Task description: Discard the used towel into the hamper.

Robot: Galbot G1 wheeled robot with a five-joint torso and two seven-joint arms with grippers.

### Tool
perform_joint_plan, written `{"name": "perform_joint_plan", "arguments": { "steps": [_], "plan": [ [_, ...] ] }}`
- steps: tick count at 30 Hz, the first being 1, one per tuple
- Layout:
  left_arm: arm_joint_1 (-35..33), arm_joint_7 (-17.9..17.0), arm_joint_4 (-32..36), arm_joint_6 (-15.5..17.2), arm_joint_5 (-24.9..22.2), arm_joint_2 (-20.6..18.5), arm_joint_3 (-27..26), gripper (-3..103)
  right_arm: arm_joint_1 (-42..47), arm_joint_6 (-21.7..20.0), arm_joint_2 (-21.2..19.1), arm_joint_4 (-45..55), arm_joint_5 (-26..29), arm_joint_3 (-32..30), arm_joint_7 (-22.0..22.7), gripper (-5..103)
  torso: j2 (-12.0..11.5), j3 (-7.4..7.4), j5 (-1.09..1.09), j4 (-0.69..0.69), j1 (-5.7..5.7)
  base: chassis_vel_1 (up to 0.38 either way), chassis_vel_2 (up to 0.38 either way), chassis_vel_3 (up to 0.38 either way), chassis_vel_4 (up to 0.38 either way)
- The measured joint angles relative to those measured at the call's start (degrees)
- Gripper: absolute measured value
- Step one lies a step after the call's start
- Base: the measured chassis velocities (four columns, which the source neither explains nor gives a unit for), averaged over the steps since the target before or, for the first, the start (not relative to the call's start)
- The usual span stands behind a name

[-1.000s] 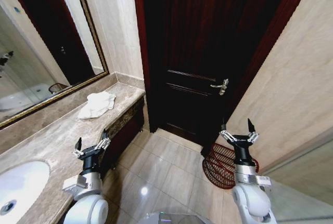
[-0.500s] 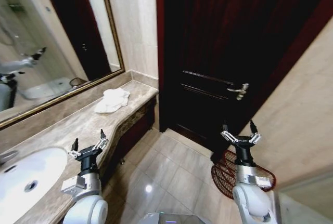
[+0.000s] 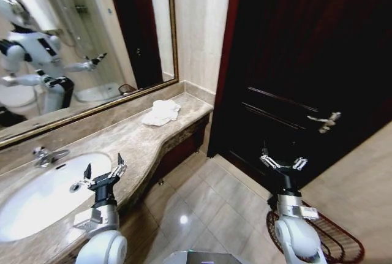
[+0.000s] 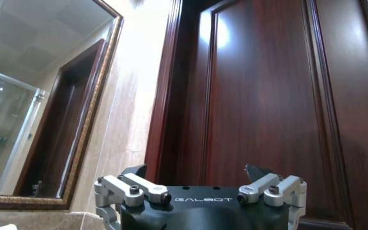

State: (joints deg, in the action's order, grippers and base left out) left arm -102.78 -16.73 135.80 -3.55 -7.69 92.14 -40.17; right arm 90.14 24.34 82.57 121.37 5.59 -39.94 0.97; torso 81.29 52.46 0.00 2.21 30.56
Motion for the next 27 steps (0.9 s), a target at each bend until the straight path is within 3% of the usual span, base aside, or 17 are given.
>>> {"name": "perform_joint_plan", "arguments": {
  "steps": [2, 6, 10, 21, 27],
  "plan": [
    [-0.02, 0.57, -0.12, -0.04, 0.20, 0.00, -0.14, 100, -0.01, 0.36, 0.03, -0.10, 0.12, 0.04, -0.08, 100, 0.00, 0.00, 0.00, -0.01, 0.00, 0.000, 0.000, 0.000, 0.000],
    [-0.22, 5.06, -0.47, 0.20, 0.66, -0.34, -0.63, 100, -0.01, 1.68, 0.15, -0.36, 0.45, 0.16, -0.45, 100, 0.01, 0.00, 0.00, 0.00, -0.01, -0.060, 0.053, 0.070, -0.062],
    [-0.11, 6.41, -0.49, 1.20, -0.27, -0.99, -0.51, 100, 0.12, 2.30, 0.17, -0.55, 0.52, 0.13, -0.52, 100, 0.00, 0.00, 0.00, 0.00, 0.01, -0.147, 0.120, 0.138, -0.147],
    [0.60, 6.45, -0.97, 4.60, -2.15, -2.31, -0.23, 100, 0.18, 4.60, 0.36, -1.35, 0.06, 0.14, -0.56, 100, -0.02, 0.02, 0.00, 0.00, 0.07, -0.197, 0.182, 0.192, -0.186],
    [4.18, 4.59, -3.13, 10.19, -3.97, -2.95, 0.44, 100, 1.36, 7.04, 0.30, -2.08, -0.79, 0.34, -1.37, 100, -0.02, 0.01, 0.00, -0.01, 0.02, -0.057, 0.055, 0.030, -0.009]
  ]
}}
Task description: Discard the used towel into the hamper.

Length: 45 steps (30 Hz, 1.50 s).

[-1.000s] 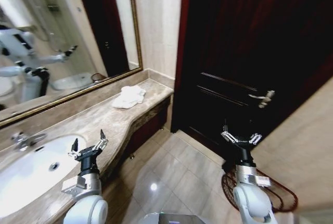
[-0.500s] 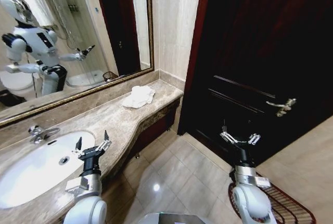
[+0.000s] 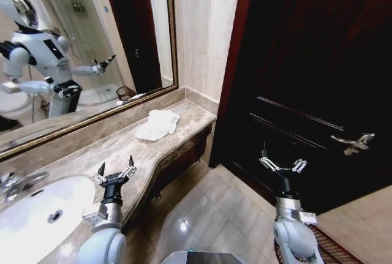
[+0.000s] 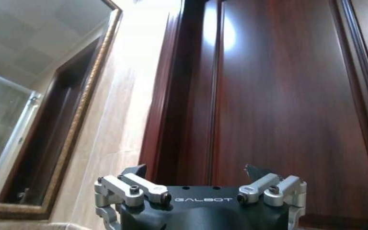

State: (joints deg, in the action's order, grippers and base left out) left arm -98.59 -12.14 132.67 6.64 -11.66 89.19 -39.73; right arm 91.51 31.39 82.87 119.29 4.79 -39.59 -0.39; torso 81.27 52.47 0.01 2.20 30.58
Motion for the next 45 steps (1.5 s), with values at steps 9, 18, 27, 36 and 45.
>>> {"name": "perform_joint_plan", "arguments": {
  "steps": [9, 18, 27, 36, 45],
  "plan": [
    [8.75, -2.38, -6.16, 4.17, -3.55, -1.72, 0.65, 100, 2.09, 0.75, -1.04, -1.26, -1.54, -0.19, -1.18, 100, 0.04, -0.01, -0.01, 0.00, -0.04, 0.050, -0.010, -0.026, 0.010],
    [20.37, -4.13, -13.85, 8.15, -6.23, -2.86, 1.40, 100, 2.61, 0.66, -1.29, -2.18, -4.97, 0.36, 0.49, 100, 0.02, 0.00, -0.01, 0.00, 0.00, 0.000, 0.000, 0.000, 0.000],
    [28.72, -5.48, -21.12, 10.56, -5.62, -2.36, 2.94, 100, 2.82, 0.24, -1.94, -3.18, -5.02, -0.30, 0.96, 100, 0.02, 0.00, -0.01, 0.00, 0.00, 0.000, 0.000, 0.000, 0.000],
    [39.98, -7.64, -31.89, 12.37, -10.95, -8.91, 4.88, 100, 2.63, 0.12, -1.39, -4.66, -5.31, -0.90, 1.30, 100, 0.02, 0.00, 0.00, 0.01, 0.00, 0.000, 0.000, 0.000, 0.000],
    [48.05, -7.79, -42.80, 13.51, -17.92, -13.47, 10.31, 100, 1.40, 0.14, -1.30, -6.35, -5.28, -1.38, 1.51, 100, 0.01, 0.00, 0.01, 0.01, 0.00, 0.000, 0.000, 0.000, 0.000]
  ]
}}
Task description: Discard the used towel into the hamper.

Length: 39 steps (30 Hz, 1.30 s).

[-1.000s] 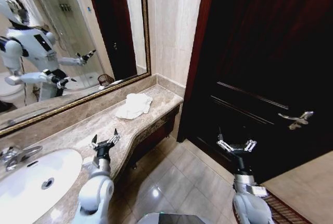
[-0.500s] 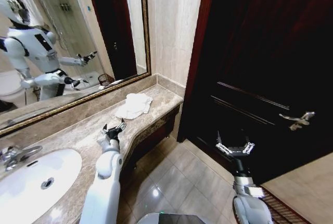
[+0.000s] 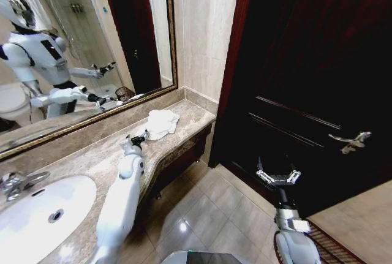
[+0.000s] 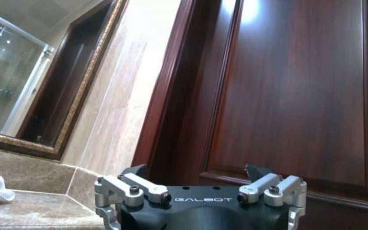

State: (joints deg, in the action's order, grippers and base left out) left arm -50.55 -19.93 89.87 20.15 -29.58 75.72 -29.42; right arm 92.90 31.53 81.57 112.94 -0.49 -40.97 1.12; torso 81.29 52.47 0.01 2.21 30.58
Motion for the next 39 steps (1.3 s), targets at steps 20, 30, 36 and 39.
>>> {"name": "perform_joint_plan", "arguments": {
  "steps": [20, 30, 36, 39],
  "plan": [
    [4.59, 2.40, -7.69, 0.45, 0.33, -4.23, 4.63, 72, -0.33, 1.06, 1.36, -1.18, -0.44, -0.04, 0.19, 100, 0.00, -0.01, -0.01, 0.00, -0.01, 0.000, 0.000, 0.000, 0.000],
    [3.28, 2.28, -6.33, -0.64, -0.46, -4.14, 3.92, 38, 0.22, 1.40, 1.68, -0.95, -0.89, 0.20, 0.28, 100, 0.00, -0.01, -0.01, 0.00, -0.01, 0.000, 0.000, 0.000, 0.000],
    [2.41, 2.66, -5.46, -1.12, -1.28, -4.35, 3.50, 18, 0.34, 1.51, 1.83, -0.86, -1.00, 0.48, 0.54, 100, 0.00, -0.01, -0.01, 0.00, -0.01, 0.000, 0.000, 0.000, 0.000],
    [1.32, 3.13, -4.14, -1.90, -1.98, -4.42, 3.10, 8, 0.39, 1.66, 2.06, -0.82, -1.23, 0.65, 0.55, 100, 0.00, -0.01, -0.01, 0.00, -0.01, 0.000, 0.000, 0.000, 0.000]
  ]
}}
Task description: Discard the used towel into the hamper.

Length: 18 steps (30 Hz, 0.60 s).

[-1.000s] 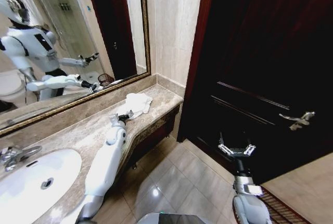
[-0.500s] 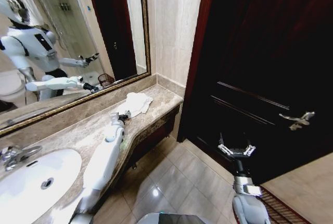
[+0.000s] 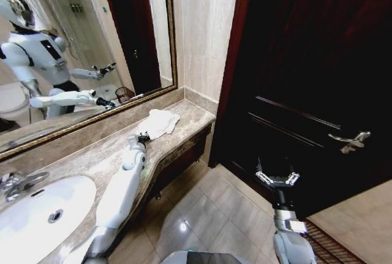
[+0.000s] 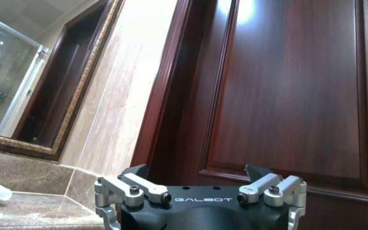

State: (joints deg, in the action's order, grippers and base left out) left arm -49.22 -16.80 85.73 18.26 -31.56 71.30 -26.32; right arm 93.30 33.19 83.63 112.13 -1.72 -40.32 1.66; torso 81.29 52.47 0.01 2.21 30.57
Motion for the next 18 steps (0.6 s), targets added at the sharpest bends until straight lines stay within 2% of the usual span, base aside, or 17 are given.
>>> {"name": "perform_joint_plan", "arguments": {
  "steps": [3, 9, 12, 15, 17, 18],
  "plan": [
    [-1.00, 0.07, 1.30, -0.31, -0.28, 0.03, -0.48, 3, 0.04, 0.12, 0.14, 0.10, -0.16, 0.06, 0.01, 100, 0.00, 0.00, 0.00, 0.00, 0.00, 0.000, 0.000, 0.000, 0.000],
    [-3.33, 0.83, 4.37, -2.13, -1.02, -0.07, -1.85, 3, 0.24, 0.40, 0.31, 0.27, -0.33, 0.12, 0.00, 100, 0.00, 0.00, 0.00, 0.00, 0.00, 0.000, 0.000, 0.000, 0.000],
    [-6.84, 4.37, 9.16, -5.87, -0.80, -0.41, -3.39, 3, 0.60, 0.94, 0.76, 0.36, -0.40, 0.21, -0.18, 100, 0.00, 0.00, 0.00, -0.01, 0.00, 0.000, 0.000, 0.000, 0.000],
    [-9.04, 5.86, 12.04, -7.78, -0.44, -0.50, -4.06, 3, 0.86, 1.12, 0.94, 0.44, -0.49, 0.34, -0.25, 100, 0.00, 0.00, 0.00, 0.00, 0.00, 0.000, 0.000, 0.000, 0.000],
    [-14.16, 8.67, 18.77, -11.47, 0.72, -0.35, -5.66, 3, 1.09, 1.33, 1.20, 0.74, -0.79, 0.59, -0.35, 100, 0.00, -0.01, 0.00, 0.00, 0.00, 0.000, 0.000, 0.000, 0.000],
    [-14.16, 8.67, 18.77, -11.47, 0.72, -0.35, -5.66, 3, 1.09, 1.33, 1.20, 0.74, -0.79, 0.59, -0.35, 100, 0.00, -0.01, 0.00, 0.00, 0.00, 0.000, 0.000, 0.000, 0.000]
  ]
}}
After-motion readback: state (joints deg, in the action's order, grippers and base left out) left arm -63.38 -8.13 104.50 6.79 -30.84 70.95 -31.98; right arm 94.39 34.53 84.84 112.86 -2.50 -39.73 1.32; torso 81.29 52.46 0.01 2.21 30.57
